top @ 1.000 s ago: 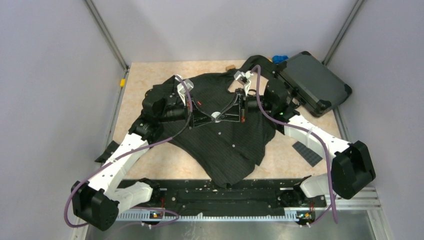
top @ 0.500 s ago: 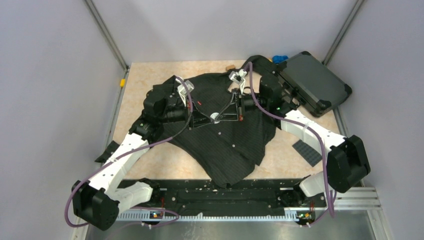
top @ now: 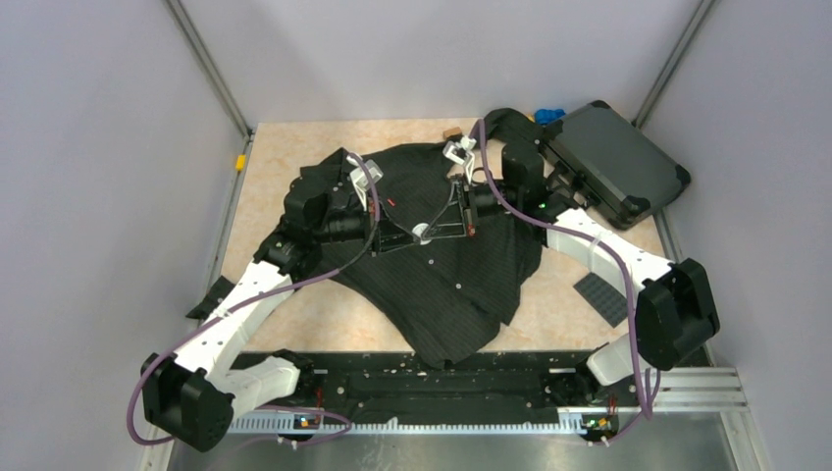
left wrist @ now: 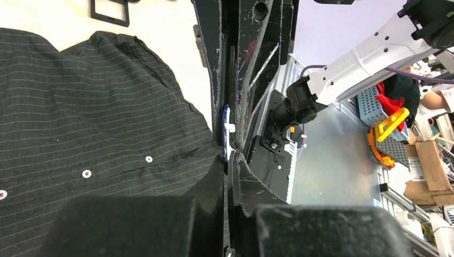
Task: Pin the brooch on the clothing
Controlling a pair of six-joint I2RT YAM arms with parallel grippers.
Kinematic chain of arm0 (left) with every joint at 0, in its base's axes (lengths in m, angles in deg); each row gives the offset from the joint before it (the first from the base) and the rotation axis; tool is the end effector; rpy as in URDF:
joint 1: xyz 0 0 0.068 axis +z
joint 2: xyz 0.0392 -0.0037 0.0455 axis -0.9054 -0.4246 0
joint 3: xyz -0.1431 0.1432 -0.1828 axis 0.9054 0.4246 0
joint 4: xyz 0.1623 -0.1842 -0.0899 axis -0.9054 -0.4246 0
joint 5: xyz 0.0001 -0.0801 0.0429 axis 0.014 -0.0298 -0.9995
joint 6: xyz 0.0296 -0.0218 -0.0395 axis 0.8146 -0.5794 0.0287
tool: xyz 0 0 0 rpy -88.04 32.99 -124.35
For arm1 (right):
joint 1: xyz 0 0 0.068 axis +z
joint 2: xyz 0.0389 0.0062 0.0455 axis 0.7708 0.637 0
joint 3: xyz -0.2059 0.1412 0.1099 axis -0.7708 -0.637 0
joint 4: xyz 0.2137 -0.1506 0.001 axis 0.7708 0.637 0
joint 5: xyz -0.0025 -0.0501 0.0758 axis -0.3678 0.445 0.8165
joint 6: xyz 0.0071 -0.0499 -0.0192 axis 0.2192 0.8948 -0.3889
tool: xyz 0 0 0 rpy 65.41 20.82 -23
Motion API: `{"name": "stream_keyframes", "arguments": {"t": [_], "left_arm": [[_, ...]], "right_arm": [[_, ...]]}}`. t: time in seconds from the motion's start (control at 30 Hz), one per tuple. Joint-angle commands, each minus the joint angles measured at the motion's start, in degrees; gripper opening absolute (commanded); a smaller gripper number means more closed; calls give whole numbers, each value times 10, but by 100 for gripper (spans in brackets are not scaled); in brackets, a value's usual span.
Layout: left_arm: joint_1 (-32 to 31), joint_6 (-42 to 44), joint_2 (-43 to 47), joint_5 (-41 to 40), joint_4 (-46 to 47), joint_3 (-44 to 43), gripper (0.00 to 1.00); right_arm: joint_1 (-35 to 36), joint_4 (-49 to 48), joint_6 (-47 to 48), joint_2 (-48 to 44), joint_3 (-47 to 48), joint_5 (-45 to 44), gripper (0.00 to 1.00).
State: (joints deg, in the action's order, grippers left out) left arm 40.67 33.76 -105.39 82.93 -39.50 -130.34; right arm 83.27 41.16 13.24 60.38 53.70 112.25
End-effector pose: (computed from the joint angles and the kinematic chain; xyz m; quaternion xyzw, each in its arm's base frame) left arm 0.2060 -0.1240 0.3426 0.2927 0.6925 -0.5431 0.3739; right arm 0.2637 0.2086 0.3287 -0.3703 0.6400 0.6239 0.2530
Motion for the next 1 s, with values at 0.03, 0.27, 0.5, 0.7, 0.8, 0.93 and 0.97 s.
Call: {"name": "stream_keyframes", "arguments": {"t": [0.03,0.27,0.5,0.7,0.8,0.93,0.97], "left_arm": [[-28,5,4,49,58,-19,0],[-23,25,-2,-25,3,-31,0],[-16,24,7,-66,-5,-28,0],[-9,13,13,-117,-14,-26,0],[4,1,35,-179,-24,-22,0],[56,-29,74,-269,-4,10,0],[78,-42,75,-280,-7,12,0]], "right_arm": [[9,51,63,17,22,-46,12],[8,73,102,-39,13,-45,45],[-9,53,104,-115,-20,-117,70],[-18,23,102,-190,-55,-202,78],[-18,29,101,-209,-63,-292,78],[-12,39,85,-194,-61,-387,78],[-2,44,82,-182,-57,-413,77]]}}
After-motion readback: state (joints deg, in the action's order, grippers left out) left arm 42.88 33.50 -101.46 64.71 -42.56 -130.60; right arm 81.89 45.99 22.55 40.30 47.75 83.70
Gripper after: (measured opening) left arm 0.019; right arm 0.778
